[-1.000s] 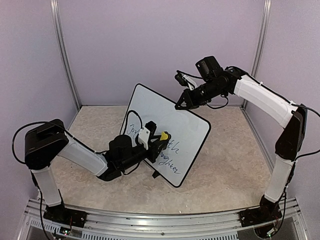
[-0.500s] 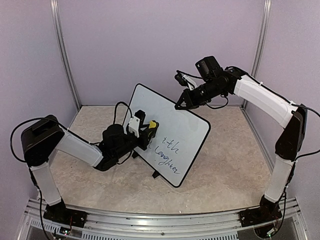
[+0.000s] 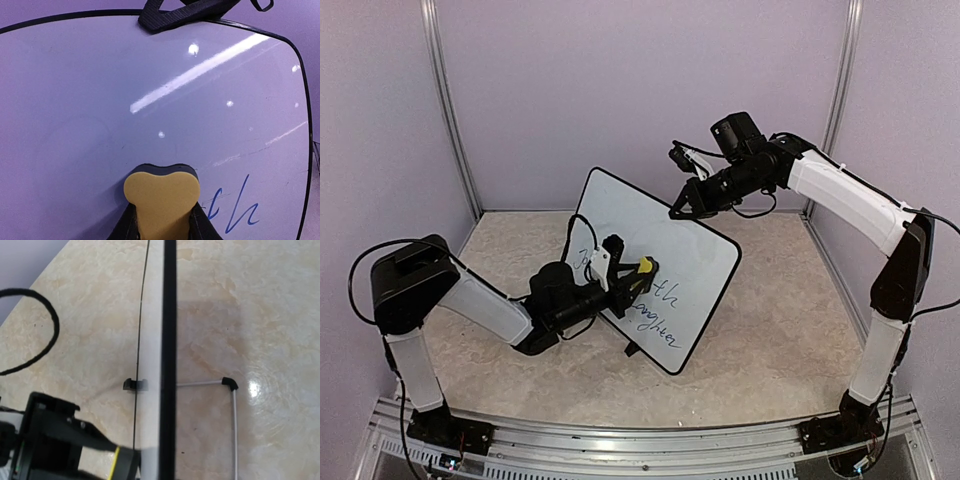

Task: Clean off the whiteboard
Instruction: Erase the center of the whiteboard.

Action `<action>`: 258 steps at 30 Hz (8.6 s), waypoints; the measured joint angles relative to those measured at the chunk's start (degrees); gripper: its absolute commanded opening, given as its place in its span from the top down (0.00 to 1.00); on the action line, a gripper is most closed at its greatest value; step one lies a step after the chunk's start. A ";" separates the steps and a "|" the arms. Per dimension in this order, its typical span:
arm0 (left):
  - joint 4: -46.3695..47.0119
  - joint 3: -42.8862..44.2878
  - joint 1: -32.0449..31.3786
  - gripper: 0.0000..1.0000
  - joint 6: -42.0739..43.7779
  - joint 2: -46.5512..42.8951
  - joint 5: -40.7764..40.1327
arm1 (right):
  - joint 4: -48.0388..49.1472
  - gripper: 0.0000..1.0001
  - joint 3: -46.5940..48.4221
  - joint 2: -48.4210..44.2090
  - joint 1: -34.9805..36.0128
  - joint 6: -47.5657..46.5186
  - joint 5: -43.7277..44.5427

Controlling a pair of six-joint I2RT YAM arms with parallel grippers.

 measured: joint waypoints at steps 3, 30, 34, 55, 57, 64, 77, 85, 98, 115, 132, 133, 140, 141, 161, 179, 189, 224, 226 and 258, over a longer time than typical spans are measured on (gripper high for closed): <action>0.55 -0.07 -0.70 0.88 -0.52 0.22 1.75 | 0.02 1.00 0.00 0.00 0.02 -0.15 -0.33; -2.71 0.04 -6.43 0.88 -3.82 -1.11 -4.74 | 2.01 1.00 0.00 0.09 0.83 -3.56 -2.51; -5.29 0.04 -6.64 0.88 -2.75 -3.06 -14.03 | 2.16 1.00 0.00 0.17 0.85 -3.17 -2.49; 4.35 1.73 -10.14 0.88 7.39 4.70 -39.30 | 2.34 1.00 0.02 0.20 1.05 -1.79 -0.35; 4.44 1.75 -10.25 0.88 7.54 4.72 -39.32 | 2.29 1.00 0.02 0.20 1.05 -1.79 -0.35; 4.26 1.75 -12.24 0.88 7.56 4.72 -38.77 | 2.16 1.00 0.02 0.20 1.05 -1.81 -0.66; -0.39 5.97 -15.91 0.88 4.63 4.66 -35.74 | 2.16 1.00 0.02 0.20 1.05 -2.54 -0.83; -1.68 7.82 -16.72 0.88 3.06 4.70 -35.15 | 2.19 1.00 0.02 0.20 1.03 -2.75 -0.85; -4.35 9.09 -19.85 0.88 2.08 5.33 -33.20 | 2.23 1.00 0.02 0.20 1.05 -3.43 -2.05; -18.27 14.25 -21.09 0.88 -3.74 3.43 -39.78 | 3.02 1.00 -0.13 0.20 1.05 -4.85 -2.10; -16.50 9.60 -18.32 0.88 -3.82 1.38 -40.24 | 3.28 1.00 -0.26 0.20 1.05 -4.37 -1.86; -16.44 9.60 -18.32 0.88 -3.63 1.38 -40.22 | 3.30 1.00 -0.26 0.20 1.05 -4.37 -1.84; -15.17 10.08 -18.58 0.88 -1.40 2.34 -40.72 | 3.50 1.00 -0.39 0.20 1.05 -4.39 -1.42; -14.05 10.05 -18.84 0.88 -0.98 2.84 -41.40 | 3.48 1.00 -0.39 0.20 1.05 -4.39 -1.42; -2.01 3.56 -21.07 0.88 -0.07 6.62 -36.94 | 4.02 1.00 -0.98 -0.13 1.16 -4.04 -2.95; -4.46 14.03 -20.90 0.88 4.55 7.89 -39.12 | 4.26 1.00 -0.79 -0.11 1.16 -5.55 -2.69; -3.52 13.84 -15.78 0.87 5.27 4.63 -36.81 | 4.50 1.00 -0.79 0.02 1.16 -5.31 -2.54; -2.01 5.49 -20.72 0.88 1.55 5.62 -37.13 | 5.18 1.00 -0.72 0.20 1.88 -4.37 -3.41; -2.14 6.03 -20.81 0.88 1.60 5.77 -37.79 | 5.22 1.00 -0.72 0.20 1.90 -4.39 -3.39; 4.55 9.42 -25.20 0.88 8.04 11.56 -49.07 | 5.79 1.00 -0.37 0.20 2.99 -3.54 -4.90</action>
